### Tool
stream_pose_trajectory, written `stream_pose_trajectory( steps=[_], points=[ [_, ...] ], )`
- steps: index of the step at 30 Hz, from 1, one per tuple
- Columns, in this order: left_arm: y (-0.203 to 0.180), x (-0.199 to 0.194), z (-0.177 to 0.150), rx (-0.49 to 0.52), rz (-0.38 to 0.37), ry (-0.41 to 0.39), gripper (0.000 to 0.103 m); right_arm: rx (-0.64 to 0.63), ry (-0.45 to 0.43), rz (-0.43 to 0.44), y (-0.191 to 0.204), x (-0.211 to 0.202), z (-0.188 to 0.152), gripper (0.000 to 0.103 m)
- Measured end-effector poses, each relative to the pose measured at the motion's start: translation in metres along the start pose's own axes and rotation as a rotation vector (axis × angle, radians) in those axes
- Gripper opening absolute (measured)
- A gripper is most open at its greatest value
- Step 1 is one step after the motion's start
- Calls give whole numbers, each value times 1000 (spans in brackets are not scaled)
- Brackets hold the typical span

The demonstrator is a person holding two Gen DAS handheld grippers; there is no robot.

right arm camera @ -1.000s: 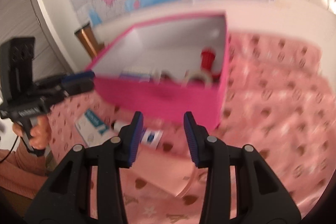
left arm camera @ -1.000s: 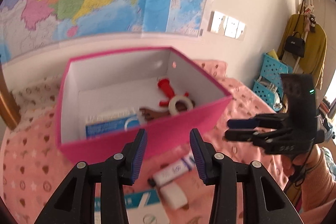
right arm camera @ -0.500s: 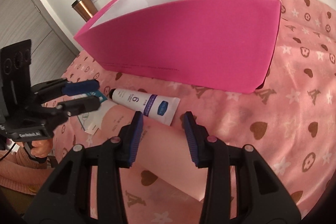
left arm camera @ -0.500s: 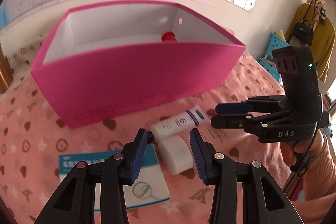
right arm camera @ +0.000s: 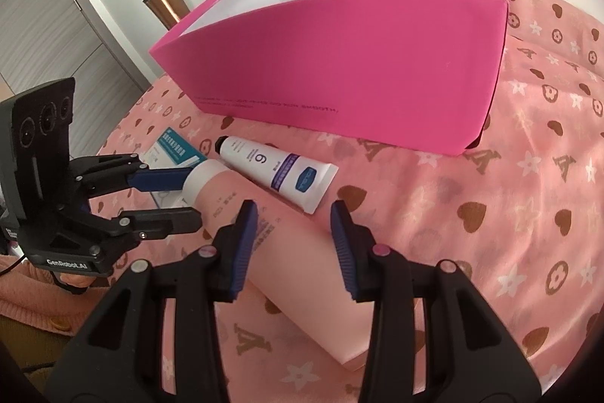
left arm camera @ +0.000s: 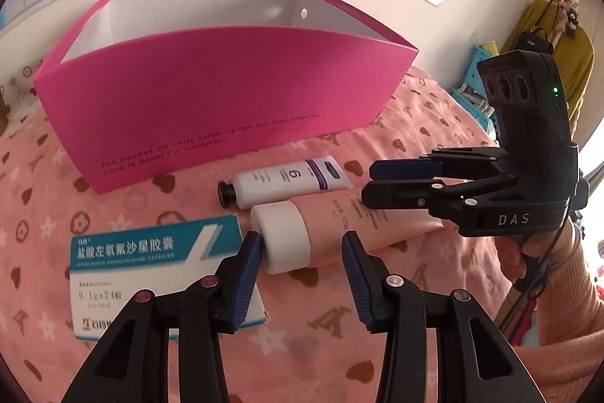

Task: Organize rigid objects
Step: 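Move the right gripper to the white lotion tube with blue label, then close the right gripper on the white tube's middle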

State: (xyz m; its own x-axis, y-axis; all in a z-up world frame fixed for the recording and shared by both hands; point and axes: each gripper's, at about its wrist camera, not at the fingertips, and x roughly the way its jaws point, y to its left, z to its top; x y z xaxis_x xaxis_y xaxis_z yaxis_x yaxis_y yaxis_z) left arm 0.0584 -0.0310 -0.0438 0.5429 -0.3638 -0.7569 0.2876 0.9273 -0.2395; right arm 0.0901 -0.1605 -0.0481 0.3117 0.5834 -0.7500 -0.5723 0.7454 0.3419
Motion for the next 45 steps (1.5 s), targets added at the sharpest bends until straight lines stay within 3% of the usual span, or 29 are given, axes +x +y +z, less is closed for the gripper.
stream_pose_trajectory(
  steps=[15, 21, 29, 45],
  points=[
    [-7, -12, -13, 48, -52, 25, 47, -57, 40, 11, 14, -4, -8, 45],
    [10, -19, 4, -2, 6, -36, 47, -12, 17, 7, 9, -4, -8, 45],
    [27, -4, 27, -41, 81, -32, 47, 101, -21, 13, -7, 7, 0, 45],
    [25, 19, 30, -47, 72, 13, 42, 145, -40, 27, -6, 20, 8, 45]
  ],
)
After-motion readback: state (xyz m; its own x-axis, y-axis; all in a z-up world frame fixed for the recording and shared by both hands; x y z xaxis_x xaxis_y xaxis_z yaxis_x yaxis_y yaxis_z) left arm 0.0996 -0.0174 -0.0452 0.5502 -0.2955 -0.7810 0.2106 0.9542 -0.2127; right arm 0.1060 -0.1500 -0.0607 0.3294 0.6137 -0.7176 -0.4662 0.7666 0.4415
